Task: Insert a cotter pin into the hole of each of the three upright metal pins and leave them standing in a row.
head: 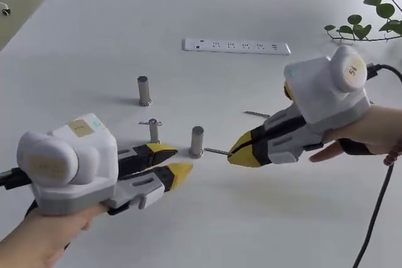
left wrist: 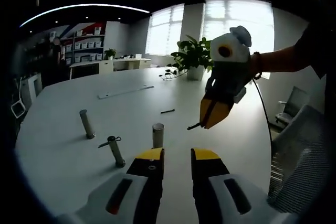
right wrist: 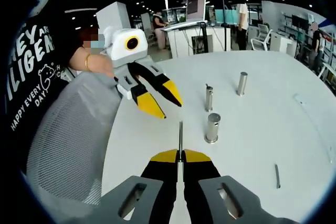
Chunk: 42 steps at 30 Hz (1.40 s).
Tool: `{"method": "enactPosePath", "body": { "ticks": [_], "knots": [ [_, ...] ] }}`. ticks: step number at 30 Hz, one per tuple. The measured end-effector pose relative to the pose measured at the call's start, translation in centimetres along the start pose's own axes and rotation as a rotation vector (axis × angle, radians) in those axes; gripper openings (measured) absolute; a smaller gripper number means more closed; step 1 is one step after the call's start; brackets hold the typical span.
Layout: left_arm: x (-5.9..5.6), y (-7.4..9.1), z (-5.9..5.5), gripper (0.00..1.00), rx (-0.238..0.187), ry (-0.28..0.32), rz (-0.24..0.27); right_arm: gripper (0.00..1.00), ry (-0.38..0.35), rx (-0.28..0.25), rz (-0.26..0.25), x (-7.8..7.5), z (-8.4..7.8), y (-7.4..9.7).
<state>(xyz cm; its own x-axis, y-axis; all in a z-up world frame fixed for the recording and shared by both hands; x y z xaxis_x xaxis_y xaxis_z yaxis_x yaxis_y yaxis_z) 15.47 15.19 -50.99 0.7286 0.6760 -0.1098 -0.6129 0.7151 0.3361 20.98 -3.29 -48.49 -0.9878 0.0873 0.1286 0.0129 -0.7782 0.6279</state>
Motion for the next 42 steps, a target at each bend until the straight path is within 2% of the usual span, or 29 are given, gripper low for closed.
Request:
{"method": "enactPosePath", "body": {
  "ticks": [4, 6, 9, 12, 21, 25, 30, 33, 42],
  "knots": [
    [0.2, -1.0, -0.5, 0.20, 0.016, 0.001, 0.032, 0.00, -0.001, 0.014, -0.015, -0.8, -0.3, -0.2],
    [0.3, -1.6, -0.7, 0.20, 0.032, -0.011, 0.058, 0.00, 0.020, 0.043, -0.031, -1.2, -0.5, -0.4],
    [0.6, -2.3, -0.9, 0.20, 0.048, -0.022, 0.087, 0.00, 0.020, 0.047, -0.039, -1.8, -0.7, -0.6],
    [0.8, -2.7, -0.8, 0.18, 0.051, -0.009, 0.099, 0.00, 0.025, 0.055, -0.044, -2.1, -0.8, -0.8],
    [1.7, -4.5, -0.9, 0.18, 0.081, -0.043, 0.134, 0.00, 0.020, 0.058, -0.058, -3.5, -0.7, -1.2],
    [1.8, -5.4, -0.9, 0.18, 0.078, -0.042, 0.128, 0.00, 0.025, 0.058, -0.063, -3.7, -0.7, -1.4],
    [1.8, -6.4, -1.0, 0.18, 0.110, -0.093, 0.113, 0.00, 0.019, 0.052, -0.067, -4.0, -0.5, -1.5],
    [1.9, -6.8, -1.1, 0.18, 0.121, -0.109, 0.127, 0.00, 0.021, 0.053, -0.066, -3.9, -0.5, -1.4],
    [2.1, -7.3, -1.0, 0.12, 0.118, -0.091, 0.139, 0.00, 0.026, 0.042, -0.070, -4.1, 0.0, -1.2]
  ]
}}
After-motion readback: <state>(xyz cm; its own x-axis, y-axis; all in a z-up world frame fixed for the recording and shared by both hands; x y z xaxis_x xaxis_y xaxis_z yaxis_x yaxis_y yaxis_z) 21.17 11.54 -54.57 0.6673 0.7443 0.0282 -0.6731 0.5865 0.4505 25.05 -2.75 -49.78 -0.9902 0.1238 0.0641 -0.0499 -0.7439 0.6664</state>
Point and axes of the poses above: the centre of the closed fingertips' face, and the gripper's own axes: y roughly backward along the fingers, x roughly to its left, z roughly out of its top, the point moved 9 cm from there along y, roughly backward along the fingers, and after that the axes turned 3 degrees about -x, right-handed, at the moved point
